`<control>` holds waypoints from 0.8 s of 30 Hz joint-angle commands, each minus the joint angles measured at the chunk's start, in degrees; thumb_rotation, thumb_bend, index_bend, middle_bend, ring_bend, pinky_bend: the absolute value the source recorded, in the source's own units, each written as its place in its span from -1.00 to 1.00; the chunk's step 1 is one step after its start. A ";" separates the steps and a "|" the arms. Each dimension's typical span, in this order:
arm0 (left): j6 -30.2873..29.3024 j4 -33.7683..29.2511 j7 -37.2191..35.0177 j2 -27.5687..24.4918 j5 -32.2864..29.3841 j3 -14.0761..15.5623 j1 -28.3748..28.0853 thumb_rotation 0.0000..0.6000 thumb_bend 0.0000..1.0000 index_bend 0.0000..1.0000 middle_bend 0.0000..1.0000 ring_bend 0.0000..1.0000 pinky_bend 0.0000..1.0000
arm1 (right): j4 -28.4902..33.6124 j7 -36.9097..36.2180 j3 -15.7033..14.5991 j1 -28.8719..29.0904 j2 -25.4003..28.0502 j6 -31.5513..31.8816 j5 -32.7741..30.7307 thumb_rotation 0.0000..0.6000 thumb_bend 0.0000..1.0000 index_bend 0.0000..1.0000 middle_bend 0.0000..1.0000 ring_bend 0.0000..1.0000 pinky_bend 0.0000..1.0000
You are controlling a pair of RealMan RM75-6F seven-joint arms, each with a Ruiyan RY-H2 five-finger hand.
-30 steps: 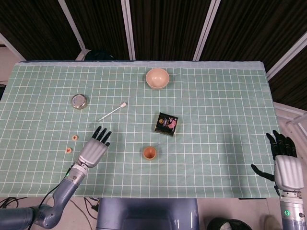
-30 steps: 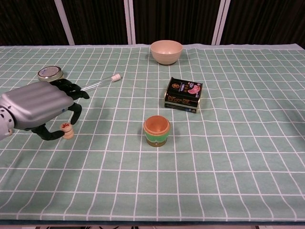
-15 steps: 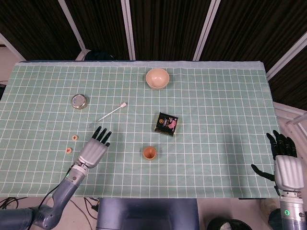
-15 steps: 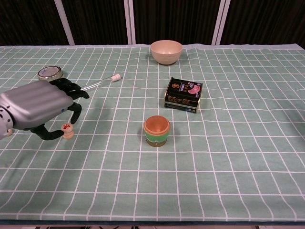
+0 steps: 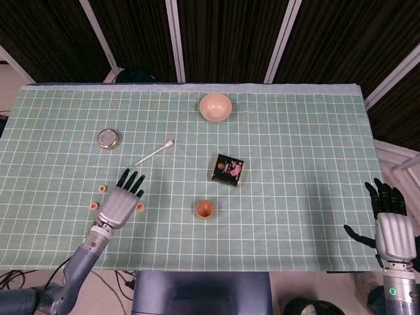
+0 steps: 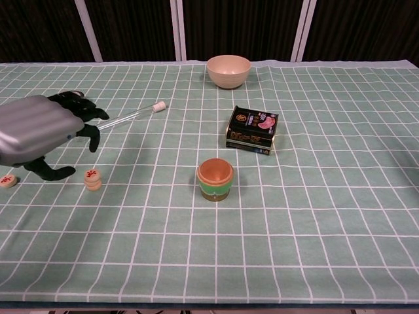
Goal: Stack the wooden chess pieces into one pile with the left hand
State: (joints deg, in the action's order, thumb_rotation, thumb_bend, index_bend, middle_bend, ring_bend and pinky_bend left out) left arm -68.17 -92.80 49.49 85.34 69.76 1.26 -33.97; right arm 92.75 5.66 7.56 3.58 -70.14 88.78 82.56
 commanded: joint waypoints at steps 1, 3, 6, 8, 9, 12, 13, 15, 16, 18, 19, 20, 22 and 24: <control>-1.68 -0.35 -4.39 -2.45 1.16 0.22 2.04 1.00 -0.47 -0.27 -0.87 -1.00 -1.00 | 0.00 -0.05 0.01 -0.01 0.02 0.03 0.03 1.00 -0.53 -0.82 -0.97 -0.95 -1.00; -1.80 0.40 -7.10 -3.40 1.57 0.54 2.87 1.00 -0.50 -0.27 -0.87 -1.00 -1.00 | 0.03 -0.05 0.00 -0.01 -0.01 0.06 0.08 1.00 -0.53 -0.82 -0.97 -0.95 -1.00; -1.43 2.75 -12.16 -4.69 2.73 1.30 4.07 1.00 -0.52 -0.26 -0.87 -1.00 -1.00 | 0.10 0.11 -0.09 -0.02 -0.06 0.08 0.20 1.00 -0.54 -0.82 -0.97 -0.95 -1.00; -1.14 5.18 -16.08 -5.06 3.66 1.72 4.91 1.00 -0.52 -0.25 -0.87 -1.00 -1.00 | 0.17 0.29 -0.12 -0.02 -0.11 0.13 0.27 1.00 -0.54 -0.82 -0.97 -0.95 -1.00; -1.00 5.87 -17.15 -5.10 3.81 1.79 5.13 1.00 -0.52 -0.24 -0.87 -1.00 -1.00 | 0.19 0.34 -0.13 -0.03 -0.13 0.16 0.29 1.00 -0.54 -0.82 -0.97 -0.95 -1.00; 0.11 9.43 -21.08 -5.08 4.05 2.07 5.97 1.00 -0.52 -0.20 -0.87 -1.00 -1.00 | 0.30 0.52 -0.14 -0.06 -0.20 0.22 0.27 1.00 -0.54 -0.82 -0.97 -0.95 -1.00; 0.40 10.41 -21.90 -5.01 4.05 2.12 6.19 1.00 -0.52 -0.19 -0.87 -1.00 -1.00 | 0.33 0.57 -0.14 -0.07 -0.22 0.21 0.24 1.00 -0.53 -0.82 -0.97 -0.95 -1.00; 0.78 12.01 -23.32 -4.78 4.45 2.16 6.50 1.00 -0.52 -0.15 -0.86 -1.00 -1.00 | 0.35 0.64 -0.14 -0.07 -0.24 0.18 0.18 1.00 -0.53 -0.82 -0.97 -0.95 -1.00; 0.96 12.77 -24.04 -4.63 4.61 2.15 6.65 1.00 -0.52 -0.14 -0.86 -1.00 -1.00 | 0.36 0.66 -0.15 -0.07 -0.25 0.15 0.16 1.00 -0.53 -0.82 -0.97 -0.95 -1.00; 1.34 14.19 -24.93 -4.26 4.83 2.09 6.87 1.00 -0.52 -0.13 -0.86 -1.00 -1.00 | 0.37 0.70 -0.17 -0.06 -0.26 0.10 0.16 1.00 -0.54 -0.82 -0.97 -0.95 -1.00; 1.65 14.85 -25.14 -4.06 4.80 2.09 6.97 1.00 -0.51 -0.13 -0.86 -1.00 -1.00 | 0.37 0.71 -0.18 -0.05 -0.26 0.10 0.17 1.00 -0.53 -0.82 -0.97 -0.95 -1.00; 1.89 15.38 -25.38 -3.87 4.92 2.10 7.05 1.00 -0.51 -0.12 -0.86 -1.00 -1.00 | 0.37 0.71 -0.17 -0.05 -0.26 0.10 0.18 1.00 -0.53 -0.82 -0.97 -0.95 -1.00; 2.17 16.37 -25.94 -3.51 5.18 2.15 7.31 1.00 -0.51 -0.11 -0.86 -1.00 -1.00 | 0.36 0.63 -0.14 -0.06 -0.24 0.09 0.11 1.00 -0.54 -0.82 -0.97 -0.95 -1.00; 2.27 17.16 -26.42 -3.24 5.46 2.13 7.59 1.00 -0.50 -0.10 -0.86 -1.00 -1.00 | 0.36 0.55 -0.10 -0.06 -0.22 0.05 0.02 1.00 -0.54 -0.82 -0.97 -0.95 -1.00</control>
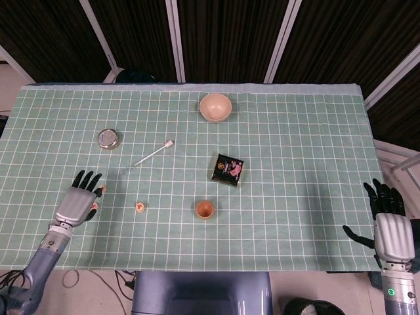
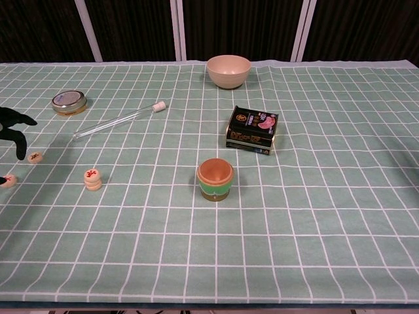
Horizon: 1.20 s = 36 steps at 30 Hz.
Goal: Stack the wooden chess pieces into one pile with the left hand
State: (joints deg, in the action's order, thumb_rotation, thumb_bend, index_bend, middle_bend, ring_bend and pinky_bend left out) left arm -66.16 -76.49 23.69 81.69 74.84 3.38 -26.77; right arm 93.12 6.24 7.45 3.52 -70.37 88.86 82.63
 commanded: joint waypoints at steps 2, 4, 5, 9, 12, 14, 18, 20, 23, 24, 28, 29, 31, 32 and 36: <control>0.34 1.50 -0.93 0.61 0.51 -0.05 0.60 1.00 -0.49 -0.10 -0.86 -1.00 -1.00 | -0.01 -0.07 0.01 0.01 0.03 -0.08 -0.06 1.00 -0.53 -0.82 -0.97 -0.95 -1.00; 0.48 2.16 -1.07 0.80 0.60 -0.17 0.81 1.00 -0.49 -0.09 -0.86 -1.00 -1.00 | -0.01 -0.09 -0.02 0.02 0.04 -0.15 -0.07 1.00 -0.53 -0.82 -0.97 -0.95 -1.00; 0.58 2.41 -1.14 0.90 0.67 -0.23 0.87 1.00 -0.49 -0.09 -0.86 -1.00 -1.00 | 0.00 -0.09 -0.02 0.03 0.04 -0.17 -0.07 1.00 -0.53 -0.82 -0.97 -0.95 -1.00; 0.83 3.17 -0.90 1.31 1.23 -0.23 1.14 1.00 -0.48 -0.08 -0.86 -1.00 -1.00 | 0.03 -0.07 0.02 0.02 0.03 -0.14 -0.12 1.00 -0.54 -0.82 -0.97 -0.95 -1.00; 0.89 3.79 -0.55 1.80 1.24 -0.44 1.42 1.00 -0.48 -0.08 -0.86 -1.00 -1.00 | 0.04 -0.02 0.01 0.00 0.03 -0.06 -0.06 1.00 -0.54 -0.82 -0.97 -0.95 -1.00; 0.99 4.37 -0.25 2.17 1.13 -0.65 1.62 1.00 -0.48 -0.08 -0.86 -1.00 -1.00 | 0.06 -0.06 0.02 -0.03 0.04 -0.07 -0.11 1.00 -0.54 -0.82 -0.97 -0.95 -1.00; 1.21 5.11 0.36 2.61 1.00 -0.87 1.95 1.00 -0.48 -0.08 -0.86 -1.00 -1.00 | 0.07 -0.06 0.02 -0.02 0.06 -0.11 -0.13 1.00 -0.54 -0.82 -0.97 -0.95 -1.00; 1.39 5.27 0.54 2.72 1.02 -0.92 2.07 1.00 -0.48 -0.08 -0.86 -1.00 -1.00 | 0.07 -0.02 0.00 -0.01 0.05 -0.15 -0.13 1.00 -0.54 -0.82 -0.97 -0.95 -1.00; 1.65 5.52 0.77 2.94 1.14 -0.99 2.20 1.00 -0.48 -0.07 -0.86 -1.00 -1.00 | 0.07 0.00 0.00 0.00 0.04 -0.16 -0.14 1.00 -0.54 -0.82 -0.97 -0.95 -1.00; 1.71 5.59 0.86 3.00 1.17 -1.01 2.21 1.00 -0.48 -0.06 -0.85 -1.00 -1.00 | 0.07 0.01 0.00 -0.01 0.03 -0.15 -0.14 1.00 -0.54 -0.82 -0.97 -0.95 -1.00; 2.06 6.07 1.27 3.42 1.20 -1.24 2.31 1.00 -0.47 -0.05 -0.85 -1.00 -1.00 | 0.07 0.00 0.04 -0.01 0.04 -0.15 -0.21 1.00 -0.53 -0.82 -0.97 -0.95 -1.00; 2.11 6.17 1.35 3.51 1.21 -1.32 2.33 1.00 -0.46 -0.05 -0.85 -1.00 -1.00 | 0.07 -0.02 0.04 -0.02 0.04 -0.15 -0.21 1.00 -0.53 -0.82 -0.97 -0.95 -1.00; 2.14 6.31 1.44 3.67 1.25 -1.50 2.36 1.00 -0.45 -0.04 -0.85 -1.00 -1.00 | 0.08 -0.05 0.07 -0.01 0.04 -0.14 -0.22 1.00 -0.54 -0.82 -0.97 -0.95 -1.00; 2.15 6.35 1.50 3.72 1.29 -1.56 2.38 1.00 -0.44 -0.04 -0.85 -1.00 -1.00 | 0.09 -0.06 0.07 -0.01 0.03 -0.14 -0.23 1.00 -0.54 -0.82 -0.97 -0.95 -1.00; 2.14 6.41 1.85 3.83 1.51 -1.74 2.46 1.00 -0.44 -0.03 -0.85 -1.00 -1.00 | 0.09 -0.10 0.09 -0.01 0.03 -0.20 -0.32 1.00 -0.54 -0.82 -0.97 -0.95 -1.00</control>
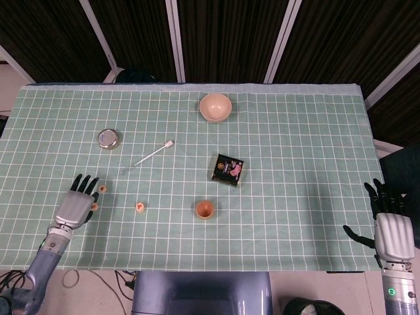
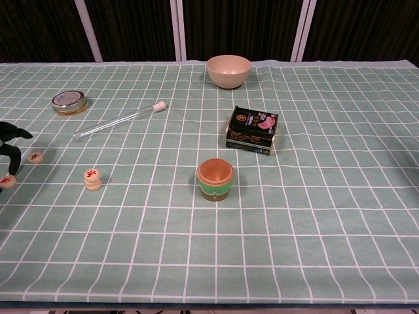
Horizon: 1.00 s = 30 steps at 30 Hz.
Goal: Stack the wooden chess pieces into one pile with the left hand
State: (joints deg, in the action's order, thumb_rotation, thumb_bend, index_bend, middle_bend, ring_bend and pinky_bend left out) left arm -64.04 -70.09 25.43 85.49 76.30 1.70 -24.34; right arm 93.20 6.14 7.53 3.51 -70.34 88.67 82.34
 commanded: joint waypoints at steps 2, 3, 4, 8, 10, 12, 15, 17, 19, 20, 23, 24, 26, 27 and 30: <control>0.09 0.00 0.30 0.09 0.07 -0.17 0.05 1.00 -0.44 -0.03 -0.85 -1.00 -1.00 | 0.04 0.00 0.02 0.00 -0.01 0.00 -0.05 1.00 -0.54 -0.82 -0.97 -0.95 -1.00; 0.10 0.00 0.35 0.11 0.08 -0.21 0.06 1.00 -0.44 -0.03 -0.85 -1.00 -1.00 | 0.05 -0.01 0.02 -0.01 0.00 0.00 -0.06 1.00 -0.53 -0.82 -0.97 -0.95 -1.00; 0.14 0.02 0.43 0.17 0.10 -0.26 0.06 1.00 -0.44 -0.03 -0.85 -1.00 -1.00 | 0.06 -0.02 0.02 -0.02 0.01 0.00 -0.07 1.00 -0.54 -0.82 -0.97 -0.95 -1.00; 0.38 0.15 0.79 0.39 0.11 -0.47 0.07 1.00 -0.44 -0.03 -0.85 -1.00 -1.00 | 0.08 0.00 0.03 -0.02 0.01 0.00 -0.07 1.00 -0.54 -0.82 -0.97 -0.95 -1.00; 0.46 0.15 0.93 0.47 0.13 -0.56 0.07 1.00 -0.44 -0.03 -0.85 -1.00 -1.00 | 0.09 -0.01 0.04 -0.02 0.02 -0.01 -0.11 1.00 -0.54 -0.82 -0.97 -0.95 -1.00; 0.51 0.12 1.06 0.53 0.18 -0.64 0.07 1.00 -0.44 -0.03 -0.85 -1.00 -1.00 | 0.09 0.00 0.05 -0.01 0.02 -0.01 -0.10 1.00 -0.53 -0.82 -0.97 -0.95 -1.00; 0.58 0.01 1.37 0.56 0.31 -0.68 0.08 1.00 -0.43 -0.03 -0.85 -1.00 -1.00 | 0.10 -0.02 0.04 -0.01 0.03 -0.05 -0.12 1.00 -0.53 -0.82 -0.97 -0.95 -1.00; 0.63 -0.14 1.58 0.52 0.37 -0.70 0.09 1.00 -0.40 -0.02 -0.85 -1.00 -1.00 | 0.10 -0.03 0.06 0.00 0.03 -0.03 -0.12 1.00 -0.53 -0.82 -0.97 -0.95 -1.00; 0.59 -0.29 1.71 0.48 0.41 -0.75 0.14 1.00 -0.39 -0.01 -0.84 -1.00 -1.00 | 0.12 -0.08 0.05 -0.02 0.06 -0.04 -0.13 1.00 -0.53 -0.82 -0.97 -0.95 -1.00; 0.63 -0.32 1.79 0.46 0.37 -0.77 0.17 1.00 -0.39 0.00 -0.84 -1.00 -1.00 | 0.13 -0.11 0.06 -0.02 0.06 -0.05 -0.15 1.00 -0.53 -0.82 -0.97 -0.95 -1.00; 0.73 -0.36 2.04 0.40 0.29 -0.81 0.26 1.00 -0.39 0.01 -0.83 -1.00 -1.00 | 0.15 -0.11 0.05 -0.03 0.07 0.00 -0.09 1.00 -0.53 -0.82 -0.97 -0.95 -1.00; 0.77 -0.37 2.13 0.39 0.22 -0.83 0.29 1.00 -0.39 0.01 -0.83 -1.00 -1.00 | 0.16 -0.13 0.06 -0.04 0.07 0.01 -0.11 1.00 -0.53 -0.82 -0.97 -0.95 -1.00; 0.79 -0.64 2.08 0.25 0.18 -0.92 0.34 1.00 -0.39 0.01 -0.83 -1.00 -1.00 | 0.16 -0.16 0.08 -0.04 0.08 0.04 -0.09 1.00 -0.53 -0.82 -0.97 -0.95 -1.00; 0.72 -0.77 2.08 0.18 0.23 -0.95 0.35 1.00 -0.39 0.01 -0.83 -1.00 -1.00 | 0.16 -0.17 0.08 -0.04 0.08 0.05 -0.08 1.00 -0.53 -0.82 -0.97 -0.95 -1.00; -0.26 -2.27 2.09 -0.55 0.98 -1.22 0.35 1.00 -0.39 0.01 -0.83 -1.00 -1.00 | 0.14 -0.20 0.08 -0.05 0.08 0.09 -0.04 1.00 -0.53 -0.82 -0.97 -0.95 -1.00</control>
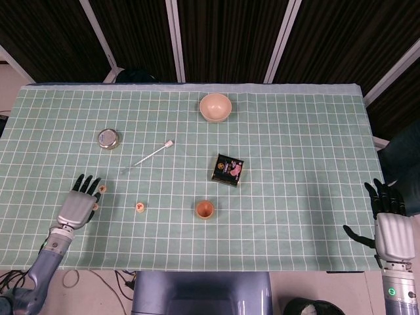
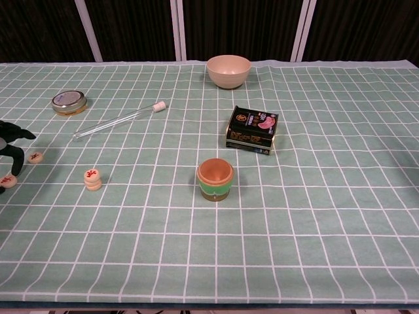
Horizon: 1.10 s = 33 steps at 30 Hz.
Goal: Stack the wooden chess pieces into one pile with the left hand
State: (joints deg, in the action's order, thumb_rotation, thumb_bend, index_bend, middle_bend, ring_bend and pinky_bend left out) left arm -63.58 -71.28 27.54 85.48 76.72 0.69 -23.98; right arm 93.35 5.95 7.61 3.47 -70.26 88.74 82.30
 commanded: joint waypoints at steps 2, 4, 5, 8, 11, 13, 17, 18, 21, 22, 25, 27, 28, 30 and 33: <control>-1.45 -2.52 -0.03 -1.20 1.12 -0.46 -0.07 1.00 -0.39 0.01 -0.83 -1.00 -1.00 | 0.00 -0.03 0.00 -0.01 -0.01 0.01 0.00 1.00 -0.53 -0.82 -0.97 -0.95 -1.00; -2.35 -4.78 0.07 -2.13 1.86 -0.90 -0.29 1.00 -0.39 0.01 -0.83 -1.00 -1.00 | 0.01 0.02 0.00 0.01 -0.01 -0.01 0.02 1.00 -0.53 -0.82 -0.97 -0.95 -1.00; -2.67 -5.94 0.24 -2.62 2.12 -1.13 -0.43 1.00 -0.39 0.01 -0.83 -1.00 -1.00 | 0.01 0.03 -0.01 0.01 -0.01 -0.01 0.02 1.00 -0.53 -0.82 -0.97 -0.95 -1.00; -3.18 -9.65 1.33 -3.93 2.59 -1.95 -1.07 1.00 -0.39 0.01 -0.83 -1.00 -1.00 | 0.00 0.12 -0.06 0.03 -0.03 -0.09 0.02 1.00 -0.53 -0.82 -0.97 -0.95 -1.00; -3.14 -12.87 3.17 -4.68 2.75 -2.60 -1.83 1.00 -0.39 0.01 -0.83 -1.00 -1.00 | 0.01 0.19 -0.04 0.03 -0.04 -0.05 0.03 1.00 -0.54 -0.82 -0.97 -0.95 -1.00; -2.87 -14.70 4.36 -4.67 2.83 -2.94 -2.42 1.00 -0.39 0.01 -0.83 -1.00 -1.00 | -0.03 0.21 -0.04 0.03 -0.05 -0.07 0.00 1.00 -0.53 -0.82 -0.97 -0.95 -1.00; -2.07 -17.24 7.03 -3.86 2.77 -3.25 -3.52 1.00 -0.39 0.01 -0.82 -1.00 -1.00 | -0.04 0.27 -0.07 0.05 -0.06 -0.12 0.00 1.00 -0.53 -0.82 -0.97 -0.95 -1.00; -1.87 -17.64 7.64 -3.45 2.69 -3.36 -3.80 1.00 -0.39 0.01 -0.82 -1.00 -1.00 | -0.04 0.28 -0.08 0.05 -0.06 -0.16 -0.02 1.00 -0.53 -0.82 -0.97 -0.95 -1.00; -1.37 -18.26 9.56 -2.17 2.18 -3.69 -4.52 1.00 -0.39 0.01 -0.82 -1.00 -1.00 | -0.07 0.26 -0.05 0.05 -0.06 -0.10 0.02 1.00 -0.53 -0.82 -0.97 -0.95 -1.00; -1.24 -18.28 10.27 -1.74 1.97 -3.79 -4.74 1.00 -0.39 0.01 -0.82 -1.00 -1.00 | -0.08 0.20 -0.03 0.04 -0.05 -0.09 -0.02 1.00 -0.53 -0.82 -0.97 -0.95 -1.00; -0.66 -18.23 12.31 -0.54 1.13 -3.98 -5.36 1.00 -0.39 0.01 -0.82 -1.00 -1.00 | -0.05 0.07 0.05 0.03 0.01 -0.12 -0.16 1.00 -0.53 -0.82 -0.97 -0.95 -1.00; -0.34 -18.10 13.53 0.20 0.58 -4.05 -5.72 1.00 -0.39 0.01 -0.82 -1.00 -1.00 | -0.10 0.05 0.05 0.04 0.01 -0.10 -0.12 1.00 -0.53 -0.82 -0.97 -0.95 -1.00; -0.18 -18.05 14.00 0.53 0.37 -4.02 -5.88 1.00 -0.39 0.01 -0.82 -1.00 -1.00 | -0.11 0.05 0.04 0.04 0.01 -0.12 -0.14 1.00 -0.53 -0.82 -0.97 -0.95 -1.00; 0.05 -17.94 14.88 1.08 -0.07 -3.93 -6.10 1.00 -0.39 0.00 -0.82 -1.00 -1.00 | -0.11 0.01 0.06 0.04 0.01 -0.13 -0.18 1.00 -0.53 -0.82 -0.97 -0.95 -1.00; 0.17 -17.75 15.96 1.67 -0.60 -3.77 -6.28 1.00 -0.39 -0.01 -0.82 -1.00 -1.00 | -0.11 -0.02 0.08 0.04 0.04 -0.13 -0.20 1.00 -0.53 -0.82 -0.97 -0.95 -1.00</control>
State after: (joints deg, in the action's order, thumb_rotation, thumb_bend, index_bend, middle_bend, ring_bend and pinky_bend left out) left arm -63.50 -89.13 43.24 86.94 76.34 -3.15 -30.15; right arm 93.24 5.93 7.69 3.52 -70.22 88.60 82.10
